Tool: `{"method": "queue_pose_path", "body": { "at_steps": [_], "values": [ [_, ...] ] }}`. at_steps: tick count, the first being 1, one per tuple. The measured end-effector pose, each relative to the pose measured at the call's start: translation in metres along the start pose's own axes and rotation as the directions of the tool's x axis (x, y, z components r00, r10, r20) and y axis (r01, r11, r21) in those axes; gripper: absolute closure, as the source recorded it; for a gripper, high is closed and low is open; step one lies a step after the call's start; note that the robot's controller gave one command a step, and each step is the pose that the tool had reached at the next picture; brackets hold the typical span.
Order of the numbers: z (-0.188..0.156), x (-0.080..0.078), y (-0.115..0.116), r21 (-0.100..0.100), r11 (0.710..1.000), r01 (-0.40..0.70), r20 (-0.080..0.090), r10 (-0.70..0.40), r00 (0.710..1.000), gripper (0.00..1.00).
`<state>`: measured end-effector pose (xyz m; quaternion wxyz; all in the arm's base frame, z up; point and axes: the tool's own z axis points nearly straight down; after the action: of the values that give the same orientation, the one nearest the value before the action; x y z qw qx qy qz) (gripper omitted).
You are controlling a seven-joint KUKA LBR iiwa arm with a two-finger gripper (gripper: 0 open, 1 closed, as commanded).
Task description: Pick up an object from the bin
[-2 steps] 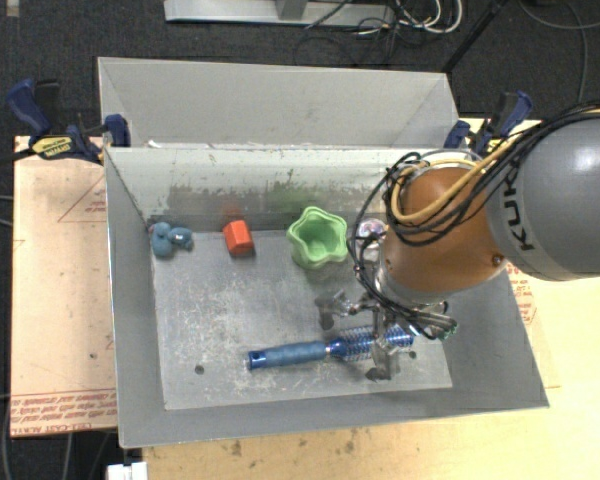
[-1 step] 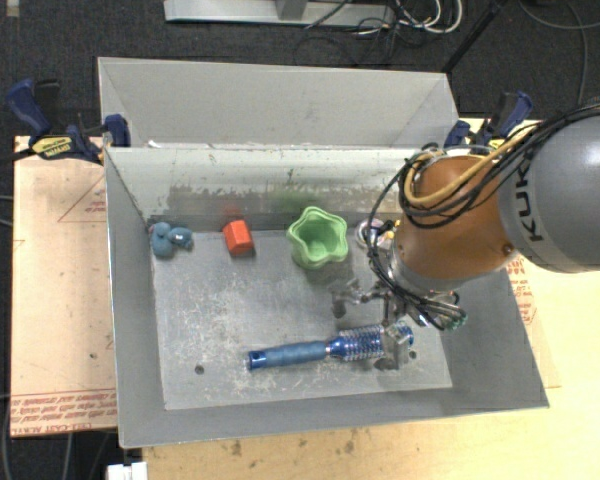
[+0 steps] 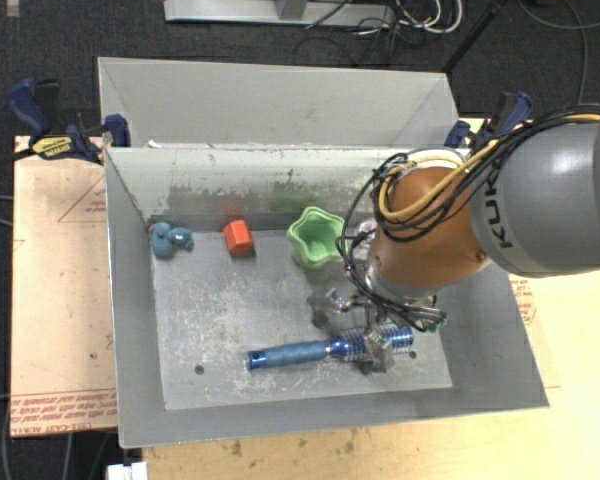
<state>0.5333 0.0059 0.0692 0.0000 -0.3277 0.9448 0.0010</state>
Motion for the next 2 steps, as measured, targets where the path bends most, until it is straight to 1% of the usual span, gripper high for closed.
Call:
{"method": "queue_pose_path", "body": {
  "at_steps": [1, 2],
  "values": [
    [0.0001, -0.0005, 0.0003, -0.001, 1.000, -0.004, 0.001, 0.004, 1.000, 0.00],
    [0.0003, -0.0006, 0.0004, -0.002, 1.000, -0.004, 0.002, 0.004, 1.000, 1.00]
  ]
}}
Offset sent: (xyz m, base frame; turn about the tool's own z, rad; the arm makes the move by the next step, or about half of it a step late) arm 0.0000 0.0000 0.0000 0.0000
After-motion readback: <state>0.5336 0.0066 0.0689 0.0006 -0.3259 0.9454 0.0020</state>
